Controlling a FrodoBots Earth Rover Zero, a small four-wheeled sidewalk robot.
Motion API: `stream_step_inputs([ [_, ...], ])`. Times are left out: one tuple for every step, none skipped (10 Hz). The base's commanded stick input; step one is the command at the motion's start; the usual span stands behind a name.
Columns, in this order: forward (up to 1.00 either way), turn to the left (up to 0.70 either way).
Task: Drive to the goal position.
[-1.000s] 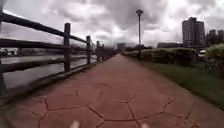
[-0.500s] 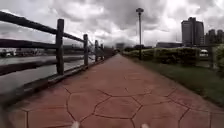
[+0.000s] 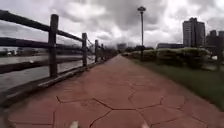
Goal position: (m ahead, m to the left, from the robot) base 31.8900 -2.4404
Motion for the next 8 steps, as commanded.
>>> stream_step_inputs([
  [0.70, 0.00],
  [0.70, 0.00],
  [0.70, 0.00],
  [0.70, 0.00],
  [0.70, 0.00],
  [0.70, 0.00],
  [0.70, 0.00],
  [0.70, 0.00],
])
